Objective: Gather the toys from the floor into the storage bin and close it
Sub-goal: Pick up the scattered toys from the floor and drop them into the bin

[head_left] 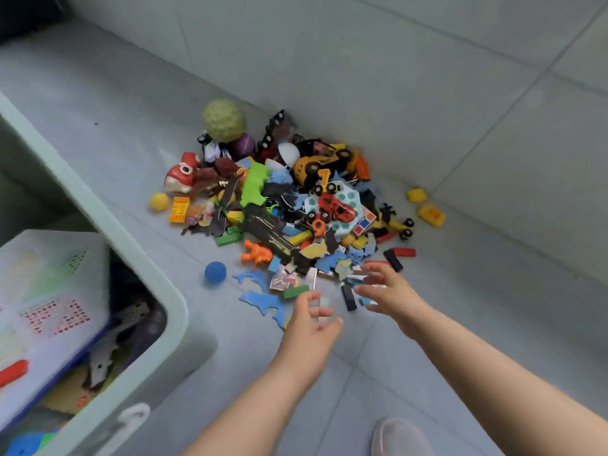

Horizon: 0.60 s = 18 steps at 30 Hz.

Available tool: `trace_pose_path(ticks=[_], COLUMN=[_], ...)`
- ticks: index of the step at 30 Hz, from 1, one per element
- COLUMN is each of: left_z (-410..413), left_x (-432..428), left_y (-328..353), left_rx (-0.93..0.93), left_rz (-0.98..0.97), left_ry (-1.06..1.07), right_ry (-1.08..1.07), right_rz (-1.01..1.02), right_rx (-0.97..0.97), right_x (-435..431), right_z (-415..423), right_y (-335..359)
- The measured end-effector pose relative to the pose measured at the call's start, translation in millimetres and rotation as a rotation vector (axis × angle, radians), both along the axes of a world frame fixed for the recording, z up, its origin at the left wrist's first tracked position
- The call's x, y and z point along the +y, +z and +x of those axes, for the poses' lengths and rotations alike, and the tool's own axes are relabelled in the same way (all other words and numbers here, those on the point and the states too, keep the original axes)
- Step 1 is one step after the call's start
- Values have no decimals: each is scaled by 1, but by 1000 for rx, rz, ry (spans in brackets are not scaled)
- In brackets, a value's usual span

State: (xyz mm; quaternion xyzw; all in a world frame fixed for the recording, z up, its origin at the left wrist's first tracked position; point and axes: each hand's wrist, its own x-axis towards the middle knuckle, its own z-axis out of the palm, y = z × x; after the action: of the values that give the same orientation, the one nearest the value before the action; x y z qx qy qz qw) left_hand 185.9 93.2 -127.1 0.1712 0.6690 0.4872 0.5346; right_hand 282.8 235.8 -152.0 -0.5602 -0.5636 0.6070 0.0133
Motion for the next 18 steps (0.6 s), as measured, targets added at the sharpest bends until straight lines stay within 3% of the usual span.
trace_pose_path(ticks=[2,6,8,10,14,16,18], left_z=[-6,-20,-31,-44,-60,-59,-56], left_x=[19,54,70,87,114,124,129], left_y=[-22,-52,-65,-79,-92,-93,-89], left_rx=[-6,95,295,607,994,1062,1014], left_rz=[-37,-46,-60,-151,-435,-483,-478], left_ry=[89,231,213,81,-249,-306,-250], right_ry=[31,258,332,354,292,292,264], right_rz=[74,465,582,652,649,604,572], right_rx=[-2,-112,-199,-248,-150,-124,-69], right_x=[12,38,46,50,52,53,56], right_z=[-11,-43,-55,-58,-49,-42,-38], right_y=[-23,-59,-72,-85,-102,-107,-110])
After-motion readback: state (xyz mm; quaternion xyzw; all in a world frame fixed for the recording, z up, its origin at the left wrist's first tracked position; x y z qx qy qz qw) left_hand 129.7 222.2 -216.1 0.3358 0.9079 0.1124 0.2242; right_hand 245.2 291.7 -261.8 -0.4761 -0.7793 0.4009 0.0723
